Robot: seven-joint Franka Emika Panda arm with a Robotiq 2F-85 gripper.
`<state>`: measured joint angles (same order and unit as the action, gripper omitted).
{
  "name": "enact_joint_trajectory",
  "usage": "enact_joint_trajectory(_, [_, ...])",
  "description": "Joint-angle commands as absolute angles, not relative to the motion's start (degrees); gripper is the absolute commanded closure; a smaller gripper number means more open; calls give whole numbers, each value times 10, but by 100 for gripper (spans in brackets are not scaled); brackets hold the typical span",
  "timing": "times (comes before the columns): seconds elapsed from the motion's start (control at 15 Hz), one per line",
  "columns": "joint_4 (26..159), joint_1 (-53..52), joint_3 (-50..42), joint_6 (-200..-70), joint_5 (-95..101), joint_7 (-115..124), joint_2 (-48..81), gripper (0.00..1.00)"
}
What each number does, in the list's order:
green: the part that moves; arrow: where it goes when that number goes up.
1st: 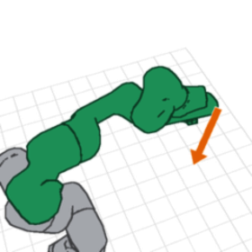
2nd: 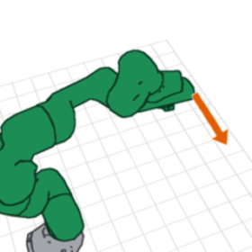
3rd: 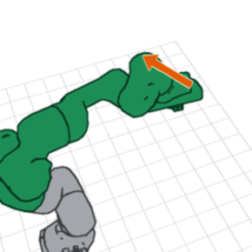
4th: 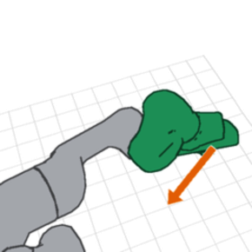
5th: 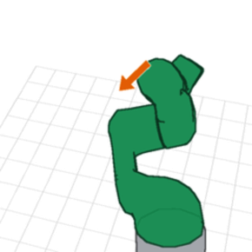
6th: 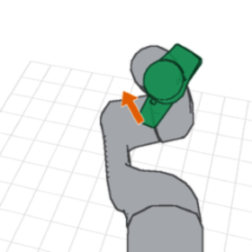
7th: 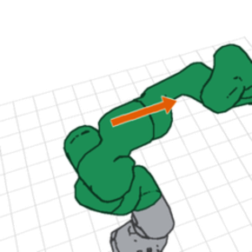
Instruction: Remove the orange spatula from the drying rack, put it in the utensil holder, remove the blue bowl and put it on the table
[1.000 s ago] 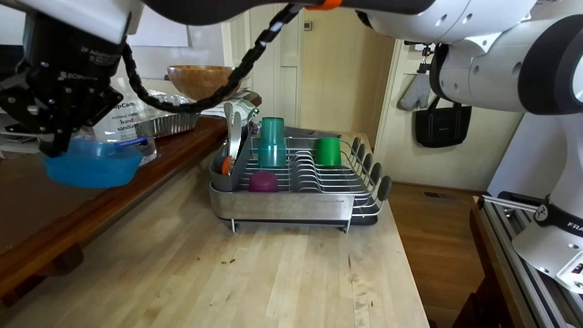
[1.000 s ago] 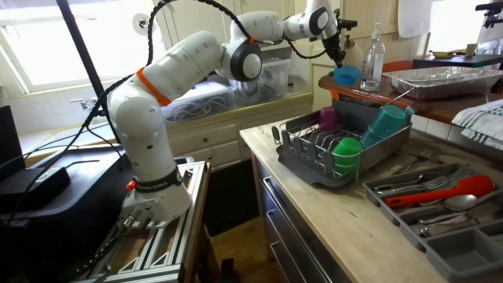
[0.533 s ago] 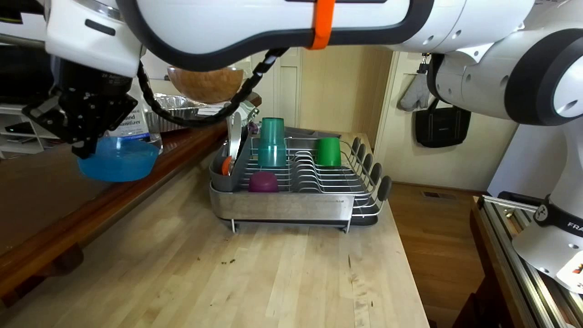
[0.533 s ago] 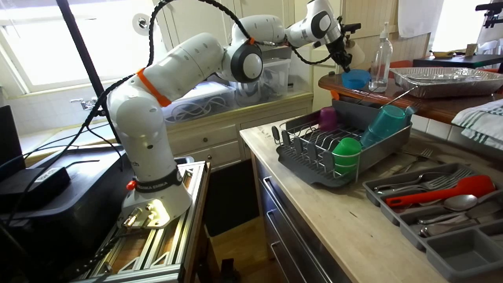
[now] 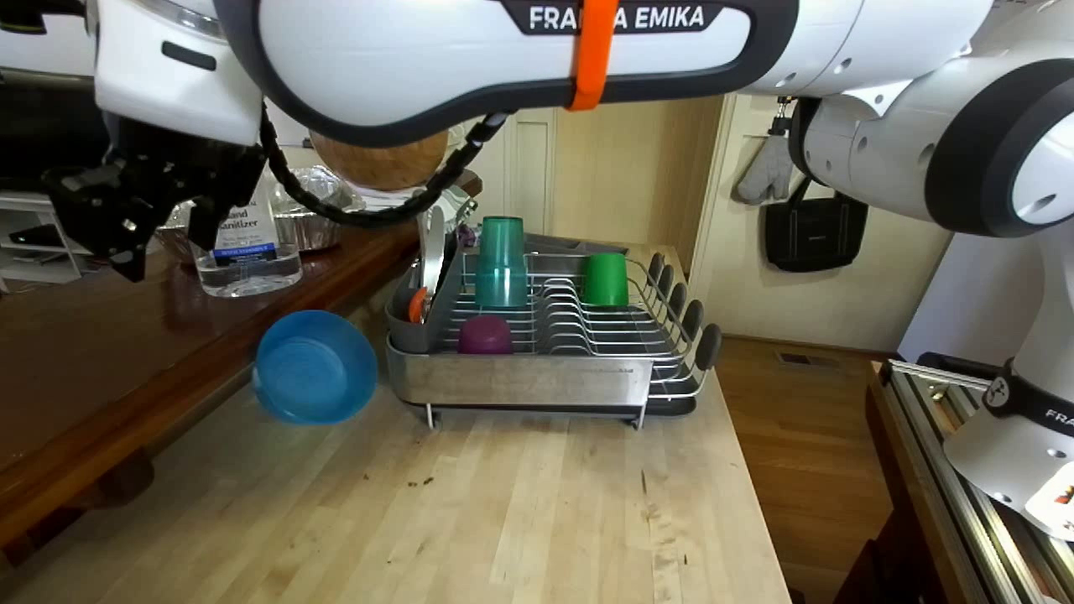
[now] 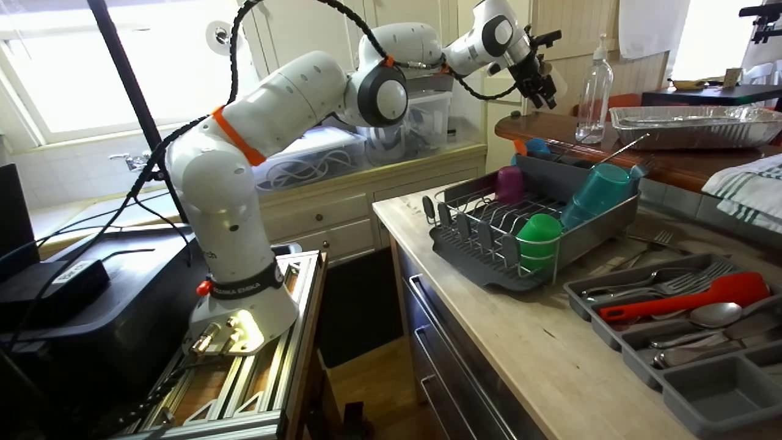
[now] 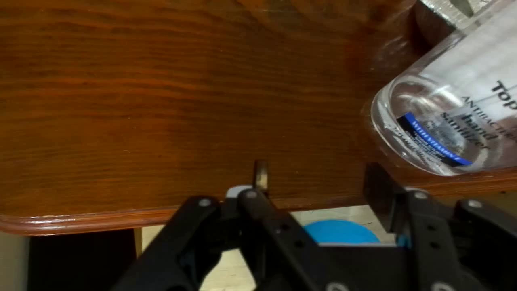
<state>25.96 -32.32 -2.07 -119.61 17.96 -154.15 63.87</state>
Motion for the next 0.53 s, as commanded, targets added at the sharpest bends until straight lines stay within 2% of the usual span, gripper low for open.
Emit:
enact_joint_trajectory(0.0, [268,-333,-24,-1198,185,-1540,625,4])
enact_joint_trajectory(0.13, [271,-335,-20,-1187,181,-1538,617,0])
enact_joint_trajectory(0.47, [272,-332,21,-1186,145,-1576,599,0])
